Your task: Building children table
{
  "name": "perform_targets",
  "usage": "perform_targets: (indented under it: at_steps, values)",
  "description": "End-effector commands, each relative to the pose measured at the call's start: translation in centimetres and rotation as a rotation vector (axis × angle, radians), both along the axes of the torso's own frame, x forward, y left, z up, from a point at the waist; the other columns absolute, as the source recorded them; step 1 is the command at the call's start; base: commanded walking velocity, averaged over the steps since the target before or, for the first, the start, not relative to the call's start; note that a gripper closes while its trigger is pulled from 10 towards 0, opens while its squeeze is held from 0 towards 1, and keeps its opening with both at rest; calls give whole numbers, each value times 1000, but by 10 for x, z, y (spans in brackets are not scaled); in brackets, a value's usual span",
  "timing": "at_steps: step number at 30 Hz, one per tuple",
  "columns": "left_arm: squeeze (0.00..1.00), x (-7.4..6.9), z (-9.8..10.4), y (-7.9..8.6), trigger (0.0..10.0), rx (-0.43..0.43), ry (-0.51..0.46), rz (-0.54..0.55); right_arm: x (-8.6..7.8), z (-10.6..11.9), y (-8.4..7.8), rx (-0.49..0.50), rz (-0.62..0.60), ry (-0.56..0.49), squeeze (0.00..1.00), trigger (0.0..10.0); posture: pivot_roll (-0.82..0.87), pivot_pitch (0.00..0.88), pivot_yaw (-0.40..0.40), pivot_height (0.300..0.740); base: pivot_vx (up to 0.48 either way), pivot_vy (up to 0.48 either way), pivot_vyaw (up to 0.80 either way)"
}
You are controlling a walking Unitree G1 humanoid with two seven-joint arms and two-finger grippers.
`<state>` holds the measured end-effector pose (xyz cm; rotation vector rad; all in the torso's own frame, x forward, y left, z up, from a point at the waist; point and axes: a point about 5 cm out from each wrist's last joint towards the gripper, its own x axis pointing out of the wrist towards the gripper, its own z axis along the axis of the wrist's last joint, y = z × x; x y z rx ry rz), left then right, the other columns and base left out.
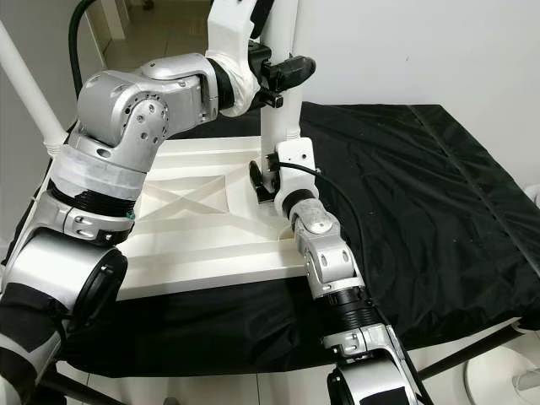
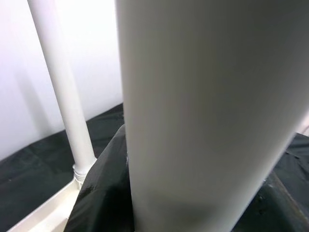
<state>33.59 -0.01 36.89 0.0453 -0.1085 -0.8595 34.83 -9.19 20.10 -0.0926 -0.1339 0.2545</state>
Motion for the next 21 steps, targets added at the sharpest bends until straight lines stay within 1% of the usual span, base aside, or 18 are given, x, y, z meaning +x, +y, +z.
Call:
perform_targets:
  at_steps: [1, 6, 7, 8, 9, 10, 11, 18, 21]
  values:
    - [0, -4, 8, -7, 10000, 3, -40, 8, 1, 0, 3, -9, -4, -14, 0, 10000, -40, 0, -8, 740, 0, 0, 0]
    - [0, -6, 8, -13, 10000, 6, -38, 1, 2, 4, 6, -24, -6, -38, 0, 10000, -42, 0, -1, 740, 0, 0, 0]
    - [0, -6, 9, -13, 10000, 1, -37, -3, 2, 4, 6, -35, -3, -45, 0, 4784, -43, 0, 1, 740, 0, 0, 0]
    - [0, -6, 10, -14, 10000, -3, -37, -7, 2, 4, 6, -44, -2, -50, 0, 4784, -43, 0, 1, 740, 0, 0, 0]
    - [0, -6, 10, -14, 10000, -8, -37, -10, 2, 4, 5, -52, -4, -55, 0, 3137, -43, 0, 1, 740, 0, 0, 0]
    - [0, -6, 10, -14, 10000, -8, -37, -10, 2, 4, 5, -52, -4, -55, 0, 3137, -43, 0, 1, 740, 0, 0, 0]
    - [0, -6, 11, -15, 10000, -12, -37, -12, 3, 4, 5, -57, -5, -59, 0, 0, -43, 0, 1, 740, 0, 0, 0]
    - [0, -7, 13, -16, 10000, -11, -45, -9, 4, 4, 4, -44, -9, -66, 0, 0, -45, 0, 5, 740, 0, 0, 0]
    - [0, -6, 15, -17, 10000, -2, -55, 7, 4, 4, 3, -31, -12, -69, 0, 0, -45, 0, 5, 740, 0, 0, 0]
